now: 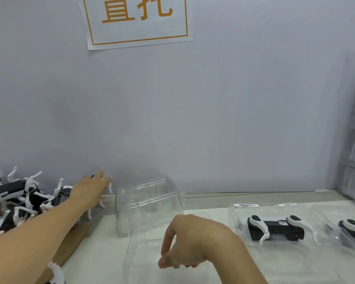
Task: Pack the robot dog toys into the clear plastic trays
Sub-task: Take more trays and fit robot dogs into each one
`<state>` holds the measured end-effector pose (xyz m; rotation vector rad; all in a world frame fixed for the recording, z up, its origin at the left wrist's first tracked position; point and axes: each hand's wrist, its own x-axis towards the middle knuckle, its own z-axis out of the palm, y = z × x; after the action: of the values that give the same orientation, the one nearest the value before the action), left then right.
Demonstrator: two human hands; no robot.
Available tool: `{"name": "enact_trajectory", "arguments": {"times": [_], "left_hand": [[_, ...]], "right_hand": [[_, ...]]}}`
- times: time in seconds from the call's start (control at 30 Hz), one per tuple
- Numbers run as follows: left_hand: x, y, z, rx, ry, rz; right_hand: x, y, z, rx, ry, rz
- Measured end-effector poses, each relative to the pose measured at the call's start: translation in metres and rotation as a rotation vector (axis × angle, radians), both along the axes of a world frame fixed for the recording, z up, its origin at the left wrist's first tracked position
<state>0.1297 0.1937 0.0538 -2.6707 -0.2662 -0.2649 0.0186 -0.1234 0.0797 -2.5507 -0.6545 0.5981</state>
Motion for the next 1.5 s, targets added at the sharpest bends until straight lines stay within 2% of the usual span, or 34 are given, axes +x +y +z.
{"name": "enact_trajectory", "arguments": {"times": [0.07, 0.13, 0.3, 0.47, 0.6, 0.67, 0.77, 0.83, 0.9, 1.03, 1.1, 1.17, 1.3, 1.43, 1.5], "left_hand": [[-0.001, -0.002, 0.001, 0.052, -0.068, -0.026], [-0.004, -0.002, 0.004, -0.003, -0.137, -0.044], [-0.016, 0.008, 0.025, -0.285, -0.401, -0.096], [-0.026, 0.0, 0.071, -0.506, -0.782, -0.122], [-0.041, -0.03, 0.109, -0.764, -1.051, -0.164], [-0.051, -0.049, 0.119, -0.847, -1.116, -0.226], [-0.074, -0.08, 0.126, -0.925, -1.181, -0.359], [-0.091, -0.103, 0.126, -0.982, -1.227, -0.415], [-0.109, -0.129, 0.122, -0.99, -1.26, -0.466], [-0.144, -0.178, 0.094, -0.973, -1.244, -0.662], [-0.157, -0.193, 0.074, -1.014, -1.196, -0.765], [-0.166, -0.203, 0.058, -1.148, -1.09, -0.834], [-0.171, -0.204, 0.044, -1.428, -0.708, -0.871], [-0.174, -0.186, 0.043, -1.532, -0.326, -0.88], [-0.171, -0.179, 0.036, -1.614, -0.367, -0.807]], "right_hand": [[-0.001, 0.0, 0.0, -0.002, -0.003, 0.005], [-0.002, 0.0, 0.001, -0.008, -0.007, 0.013], [-0.001, 0.001, 0.001, -0.02, -0.013, 0.027], [0.001, 0.001, -0.002, -0.001, 0.003, 0.022], [0.005, -0.003, -0.003, 0.068, -0.031, -0.014], [0.007, -0.006, -0.002, 0.172, -0.126, -0.076], [0.011, -0.008, 0.0, 0.449, -0.228, -0.202], [0.008, -0.004, 0.005, 0.658, -0.18, -0.252], [0.002, 0.002, 0.011, 0.875, -0.028, -0.301], [-0.008, 0.004, 0.024, 1.163, 0.415, -0.35], [-0.009, 0.001, 0.024, 1.249, 0.556, -0.375], [-0.007, -0.003, 0.02, 1.341, 0.61, -0.378], [-0.006, -0.009, 0.01, 1.478, 0.683, -0.27], [-0.005, -0.009, -0.003, 1.664, 0.719, -0.275], [-0.005, -0.011, -0.01, 1.685, 0.7, -0.311]]}}
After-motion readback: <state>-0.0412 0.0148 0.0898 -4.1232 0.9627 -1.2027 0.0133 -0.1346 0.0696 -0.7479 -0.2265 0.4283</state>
